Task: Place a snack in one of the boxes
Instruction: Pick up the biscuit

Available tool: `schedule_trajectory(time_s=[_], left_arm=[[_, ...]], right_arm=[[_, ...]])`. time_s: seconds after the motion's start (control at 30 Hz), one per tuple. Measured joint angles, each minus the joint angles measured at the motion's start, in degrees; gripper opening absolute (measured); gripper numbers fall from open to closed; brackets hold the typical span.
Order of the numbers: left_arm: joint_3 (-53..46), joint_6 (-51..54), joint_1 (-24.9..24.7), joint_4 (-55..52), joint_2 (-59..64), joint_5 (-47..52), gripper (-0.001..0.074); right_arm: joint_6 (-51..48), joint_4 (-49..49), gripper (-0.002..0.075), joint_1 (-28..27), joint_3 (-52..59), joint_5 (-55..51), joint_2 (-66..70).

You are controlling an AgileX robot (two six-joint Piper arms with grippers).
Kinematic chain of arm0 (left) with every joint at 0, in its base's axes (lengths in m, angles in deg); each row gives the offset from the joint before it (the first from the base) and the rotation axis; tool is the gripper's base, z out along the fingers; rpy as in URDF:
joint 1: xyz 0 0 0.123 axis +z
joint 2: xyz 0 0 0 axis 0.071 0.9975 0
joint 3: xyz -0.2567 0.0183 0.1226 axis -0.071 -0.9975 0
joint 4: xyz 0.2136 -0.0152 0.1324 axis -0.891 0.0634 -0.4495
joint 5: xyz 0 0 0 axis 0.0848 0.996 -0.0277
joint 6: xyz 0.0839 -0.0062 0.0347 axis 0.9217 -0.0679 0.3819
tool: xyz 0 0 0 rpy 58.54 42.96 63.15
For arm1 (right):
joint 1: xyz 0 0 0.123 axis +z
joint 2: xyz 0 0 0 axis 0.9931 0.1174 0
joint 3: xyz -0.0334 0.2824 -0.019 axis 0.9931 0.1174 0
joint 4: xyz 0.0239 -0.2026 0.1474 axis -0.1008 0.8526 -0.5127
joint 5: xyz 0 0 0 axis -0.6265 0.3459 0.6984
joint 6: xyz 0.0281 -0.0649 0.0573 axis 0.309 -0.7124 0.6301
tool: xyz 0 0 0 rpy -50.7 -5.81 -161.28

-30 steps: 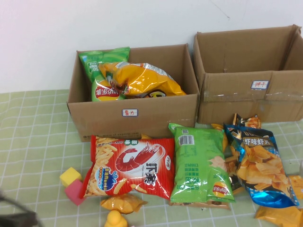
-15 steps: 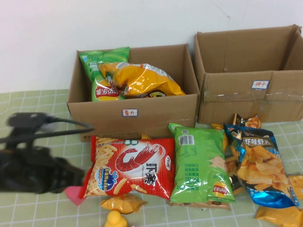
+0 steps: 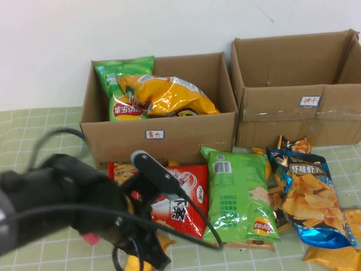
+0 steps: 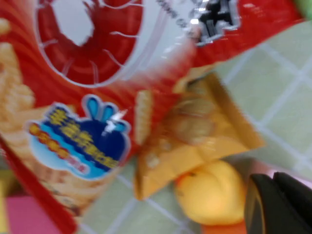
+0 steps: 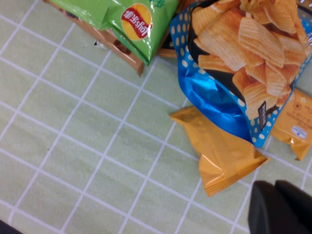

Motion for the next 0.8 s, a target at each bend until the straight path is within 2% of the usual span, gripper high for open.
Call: schedule_trajectory(time_s=[0.07, 0.13, 0.2, 0.33, 0.4, 0.53, 0.8], left_arm=[[0.11, -6.05, -3.10, -7.94, 1.03, -0.53, 0.0015], [0.11, -10.18, -5.70, -15.43, 1.83, -0.66, 0.0067], [0.11, -12.88, -8.13, -20.81, 2.71, -0.66, 0.0176], [0.11, -14.52, -10.54, -24.86, 5.56, -1.77, 0.0437], [0.11, -14.87, -10.74, -25.27, 7.19, -2.13, 0.0503], [0.36, -15.53, -10.74, -27.28, 10.93, -2.44, 0.0527], [0.78, -22.91, -10.74, -37.98, 15.95, -5.50, 0.0458]], right_arm=[[0.00, 0.00, -0.0001, 0.00, 0.02, 0.10, 0.00], [0.00, 0.00, -0.0001, 0.00, 0.12, 0.23, 0.00], [0.00, 0.00, -0.0001, 0.00, 0.12, 0.37, 0.00], [0.00, 0.00, -0.0001, 0.00, 0.12, 0.48, 0.00], [0.00, 0.00, -0.0001, 0.00, 0.12, 0.59, 0.00], [0.00, 0.00, -0.0001, 0.00, 0.12, 0.59, 0.00], [0.00, 0.00, -0.0001, 0.00, 0.12, 0.59, 0.00]])
